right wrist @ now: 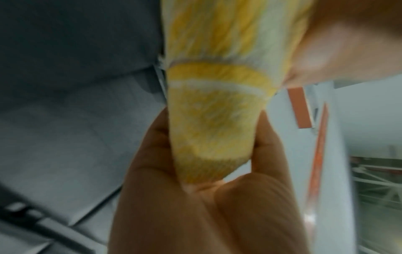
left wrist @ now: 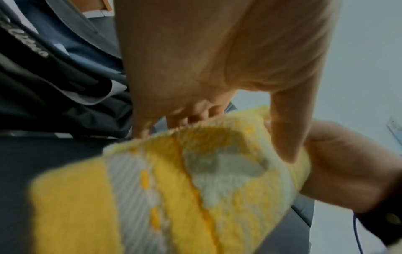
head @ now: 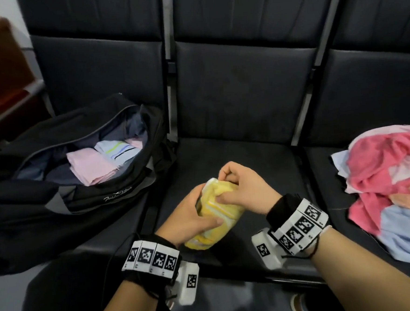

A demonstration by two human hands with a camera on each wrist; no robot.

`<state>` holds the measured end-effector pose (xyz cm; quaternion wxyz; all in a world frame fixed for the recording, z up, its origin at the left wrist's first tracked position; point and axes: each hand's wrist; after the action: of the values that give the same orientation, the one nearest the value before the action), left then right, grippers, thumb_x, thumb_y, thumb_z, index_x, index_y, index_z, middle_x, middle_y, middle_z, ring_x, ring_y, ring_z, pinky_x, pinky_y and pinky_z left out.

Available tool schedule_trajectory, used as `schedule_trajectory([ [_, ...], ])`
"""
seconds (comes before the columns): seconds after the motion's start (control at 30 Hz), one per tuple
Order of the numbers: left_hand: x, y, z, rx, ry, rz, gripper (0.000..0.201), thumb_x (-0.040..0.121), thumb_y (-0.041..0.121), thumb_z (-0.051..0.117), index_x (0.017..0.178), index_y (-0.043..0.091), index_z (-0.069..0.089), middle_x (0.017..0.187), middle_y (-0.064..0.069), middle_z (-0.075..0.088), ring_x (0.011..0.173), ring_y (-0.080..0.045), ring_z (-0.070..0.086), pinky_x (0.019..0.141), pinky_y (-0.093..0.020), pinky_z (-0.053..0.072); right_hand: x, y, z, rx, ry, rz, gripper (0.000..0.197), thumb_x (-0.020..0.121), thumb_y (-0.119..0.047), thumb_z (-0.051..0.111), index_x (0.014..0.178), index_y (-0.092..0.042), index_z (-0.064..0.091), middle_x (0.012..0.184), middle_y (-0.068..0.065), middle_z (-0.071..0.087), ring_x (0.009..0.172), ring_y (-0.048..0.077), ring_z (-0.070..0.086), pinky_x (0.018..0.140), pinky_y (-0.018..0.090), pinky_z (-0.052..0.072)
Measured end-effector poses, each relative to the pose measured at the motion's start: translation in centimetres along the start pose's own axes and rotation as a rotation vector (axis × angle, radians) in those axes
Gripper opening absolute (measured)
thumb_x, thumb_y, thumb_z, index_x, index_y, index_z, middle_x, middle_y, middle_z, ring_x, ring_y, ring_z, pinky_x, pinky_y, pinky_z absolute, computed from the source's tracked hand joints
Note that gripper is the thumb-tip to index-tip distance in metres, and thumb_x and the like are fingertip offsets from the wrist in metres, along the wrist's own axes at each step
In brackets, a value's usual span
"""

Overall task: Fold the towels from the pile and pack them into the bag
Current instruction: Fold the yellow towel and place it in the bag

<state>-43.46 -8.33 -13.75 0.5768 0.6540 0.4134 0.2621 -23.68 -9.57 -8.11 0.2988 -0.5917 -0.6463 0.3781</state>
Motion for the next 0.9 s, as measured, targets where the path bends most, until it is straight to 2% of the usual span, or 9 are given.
schedule_trajectory([
  [0.13, -0.8, 0.2, -2.8, -0.032, 0.022, -0.047, 0.071, 0.062, 0.027, 0.088, 0.126, 0.023, 0.057, 0.111, 0.000, 0.074, 0.104, -0.016, 0.071, 0.093, -0.044, 0.057, 2.9, -3.7, 0.9, -0.037, -0.134, -0.084, 0.034, 0.066, -0.021, 0.082, 0.092, -0.030, 0.064, 0.084, -0.004, 0.073, 0.077, 0.011, 0.067, 0.077, 0.037, 0.055],
  [0.3, -1.6, 0.4, -8.0, -0.180, 0.132, -0.053, 0.061, 0.070, 0.013, 0.083, 0.125, 0.008, 0.057, 0.112, -0.012, 0.074, 0.104, -0.025, 0.071, 0.086, -0.038, 0.059, 8.1, -6.6, 4.7, 0.034, -0.116, -0.175, 0.038, 0.064, -0.018, 0.086, 0.097, -0.027, 0.069, 0.087, -0.007, 0.074, 0.082, 0.004, 0.068, 0.077, 0.026, 0.054],
  [0.37, -1.7, 0.4, -10.4, -0.230, 0.214, -0.062, 0.059, 0.072, 0.010, 0.083, 0.124, 0.002, 0.057, 0.113, -0.017, 0.073, 0.102, -0.030, 0.072, 0.084, -0.042, 0.060, 10.4, -7.0, 6.6, 0.149, -0.066, -0.166, 0.048, 0.067, -0.021, 0.087, 0.110, -0.028, 0.065, 0.100, -0.006, 0.073, 0.096, 0.009, 0.068, 0.087, 0.028, 0.054],
  [0.47, -1.5, 0.2, -13.9, -0.308, 0.349, -0.077, 0.043, 0.084, 0.002, 0.075, 0.125, 0.000, 0.059, 0.112, -0.016, 0.074, 0.097, -0.025, 0.073, 0.075, -0.034, 0.060, 13.4, -6.9, 9.6, 0.301, 0.017, -0.066, 0.058, 0.081, -0.028, 0.080, 0.131, -0.030, 0.051, 0.120, 0.000, 0.066, 0.111, 0.017, 0.064, 0.097, 0.035, 0.052],
  [0.53, -1.1, 0.1, -16.2, -0.373, 0.453, -0.102, 0.037, 0.091, 0.002, 0.066, 0.127, 0.000, 0.059, 0.114, -0.016, 0.073, 0.101, -0.028, 0.073, 0.078, -0.037, 0.061, 14.8, -6.4, 11.7, 0.354, -0.081, -0.003, 0.059, 0.088, -0.028, 0.074, 0.139, -0.029, 0.045, 0.120, 0.005, 0.066, 0.111, 0.020, 0.064, 0.096, 0.036, 0.053],
  [0.67, 0.6, -0.7, -20.8, -0.456, 0.631, -0.189, 0.037, 0.097, 0.012, 0.061, 0.131, -0.001, 0.055, 0.121, -0.021, 0.069, 0.111, -0.039, 0.067, 0.094, -0.059, 0.054, 17.2, -6.2, 15.8, 0.424, -0.381, 0.049, 0.063, 0.086, -0.032, 0.075, 0.141, -0.019, 0.046, 0.124, 0.003, 0.068, 0.112, 0.017, 0.067, 0.098, 0.040, 0.054],
  [0.8, 2.2, -1.6, -25.7, -0.469, 0.687, -0.208, 0.031, 0.100, 0.011, 0.058, 0.130, 0.006, 0.055, 0.121, -0.018, 0.068, 0.104, -0.032, 0.071, 0.084, -0.051, 0.059, 21.4, -8.2, 18.8, 0.464, -0.360, 0.081, 0.059, 0.085, -0.025, 0.077, 0.137, -0.018, 0.049, 0.123, 0.007, 0.069, 0.108, 0.022, 0.069, 0.096, 0.047, 0.055],
  [0.83, 2.5, -2.0, -27.0, -0.487, 0.745, -0.219, 0.037, 0.099, 0.010, 0.060, 0.134, 0.008, 0.051, 0.124, -0.016, 0.066, 0.103, -0.029, 0.071, 0.080, -0.048, 0.060, 22.5, -8.7, 19.7, 0.474, -0.347, 0.091, 0.058, 0.086, -0.024, 0.077, 0.136, -0.018, 0.048, 0.122, 0.010, 0.069, 0.105, 0.024, 0.070, 0.093, 0.047, 0.056],
  [0.9, 3.0, -3.0, -29.7, -0.525, 0.849, -0.306, 0.071, 0.096, 0.013, 0.065, 0.154, 0.014, 0.024, 0.141, -0.013, 0.053, 0.112, -0.033, 0.064, 0.086, -0.052, 0.057, 24.6, -9.6, 21.6, 0.468, -0.315, 0.114, 0.057, 0.086, -0.026, 0.077, 0.134, -0.019, 0.047, 0.120, 0.014, 0.067, 0.101, 0.026, 0.071, 0.088, 0.045, 0.058],
])
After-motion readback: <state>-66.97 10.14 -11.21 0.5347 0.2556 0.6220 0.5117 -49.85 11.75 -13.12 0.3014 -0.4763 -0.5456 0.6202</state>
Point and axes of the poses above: each hand's wrist, its own x-axis towards the middle knuckle, its own z-axis out of the palm, y = z × x
